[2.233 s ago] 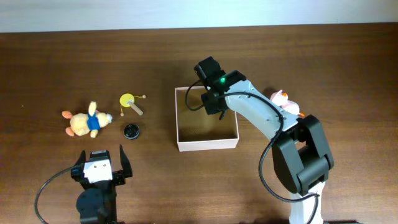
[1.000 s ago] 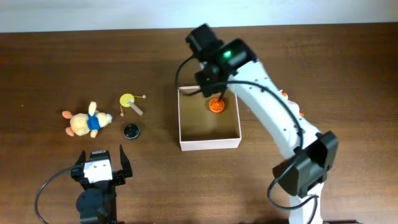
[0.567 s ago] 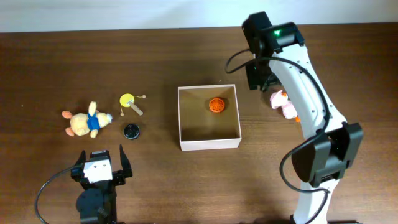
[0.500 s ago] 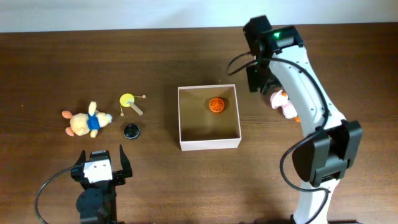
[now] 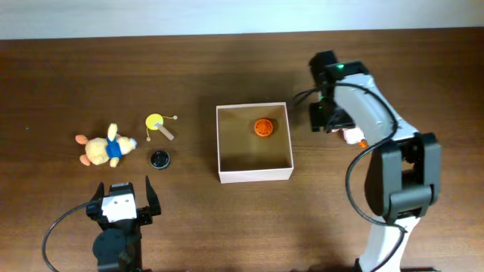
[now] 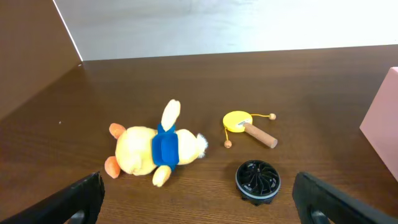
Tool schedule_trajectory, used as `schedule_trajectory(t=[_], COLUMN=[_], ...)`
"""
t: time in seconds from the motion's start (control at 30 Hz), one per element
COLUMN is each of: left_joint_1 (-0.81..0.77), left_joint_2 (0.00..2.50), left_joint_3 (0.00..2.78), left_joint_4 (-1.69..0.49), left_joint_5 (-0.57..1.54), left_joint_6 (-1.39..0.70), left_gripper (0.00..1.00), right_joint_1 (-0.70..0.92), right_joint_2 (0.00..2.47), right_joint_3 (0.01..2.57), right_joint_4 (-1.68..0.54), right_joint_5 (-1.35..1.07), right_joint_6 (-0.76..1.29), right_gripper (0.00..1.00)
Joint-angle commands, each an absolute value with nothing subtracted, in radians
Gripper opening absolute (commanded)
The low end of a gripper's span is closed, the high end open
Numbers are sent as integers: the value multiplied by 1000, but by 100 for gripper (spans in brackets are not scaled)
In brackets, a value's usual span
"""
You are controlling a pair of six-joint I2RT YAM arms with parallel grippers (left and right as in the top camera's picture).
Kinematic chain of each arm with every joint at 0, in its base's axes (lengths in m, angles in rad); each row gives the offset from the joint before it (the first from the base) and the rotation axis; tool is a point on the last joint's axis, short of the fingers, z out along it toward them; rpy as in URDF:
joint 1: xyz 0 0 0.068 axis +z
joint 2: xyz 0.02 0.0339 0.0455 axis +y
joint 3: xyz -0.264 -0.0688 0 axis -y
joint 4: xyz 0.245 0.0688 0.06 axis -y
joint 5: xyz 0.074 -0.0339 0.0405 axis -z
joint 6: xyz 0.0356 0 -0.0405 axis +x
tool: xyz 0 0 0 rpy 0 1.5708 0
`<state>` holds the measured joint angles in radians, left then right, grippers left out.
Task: Pack container
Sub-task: 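Move right gripper to the white duck toy and grasp it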
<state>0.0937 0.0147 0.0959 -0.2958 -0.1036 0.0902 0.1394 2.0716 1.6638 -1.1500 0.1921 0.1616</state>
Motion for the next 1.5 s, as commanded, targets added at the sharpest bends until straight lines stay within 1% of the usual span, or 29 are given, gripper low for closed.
schedule_trajectory(t=[0.0, 0.3, 0.4, 0.67, 0.87, 0.93, 1.0, 1.03, 1.1, 1.17, 1.23, 1.3, 1.33, 1.47], left_joint_1=[94, 94, 94, 94, 94, 94, 94, 94, 94, 94, 94, 94, 94, 94], left_joint_2=[7, 7, 7, 7, 7, 7, 7, 7, 7, 7, 7, 7, 7, 7], left_joint_3=[92, 92, 92, 92, 92, 92, 92, 92, 92, 92, 92, 92, 92, 92], left_joint_4=[-297, -297, -297, -297, -297, -297, -297, -297, -297, -297, -297, -297, -297, -297], left_joint_5=[-93, -93, -93, -93, -93, -93, -93, -93, -93, -93, -93, -93, -93, -93], left_joint_6=[107, 107, 107, 107, 107, 107, 107, 107, 107, 107, 107, 107, 107, 107], left_gripper=[99, 99, 99, 99, 99, 99, 99, 99, 99, 99, 99, 99, 99, 99], right_joint_1=[86, 32, 17, -50, -66, -66, -65, -65, -65, -65, -65, -65, -65, -65], right_joint_2=[2050, 2062, 2074, 2077, 2085, 2087, 2087, 2087, 2087, 2087, 2087, 2087, 2087, 2087], right_joint_3=[1662, 1612, 1580, 1510, 1468, 1468, 1468, 1468, 1468, 1468, 1468, 1468, 1468, 1472], right_joint_4=[-1138, -1069, -1044, -986, -949, -945, -945, -945, -944, -941, -938, -937, -936, -933], right_joint_5=[186, 138, 137, 83, 63, 59, 59, 59, 59, 59, 59, 59, 59, 56], right_joint_6=[112, 74, 75, 79, 78, 78, 78, 79, 78, 78, 78, 79, 79, 83], right_gripper=[63, 73, 74, 74, 73, 65, 52, 44, 33, 29, 19, 12, 5, 4])
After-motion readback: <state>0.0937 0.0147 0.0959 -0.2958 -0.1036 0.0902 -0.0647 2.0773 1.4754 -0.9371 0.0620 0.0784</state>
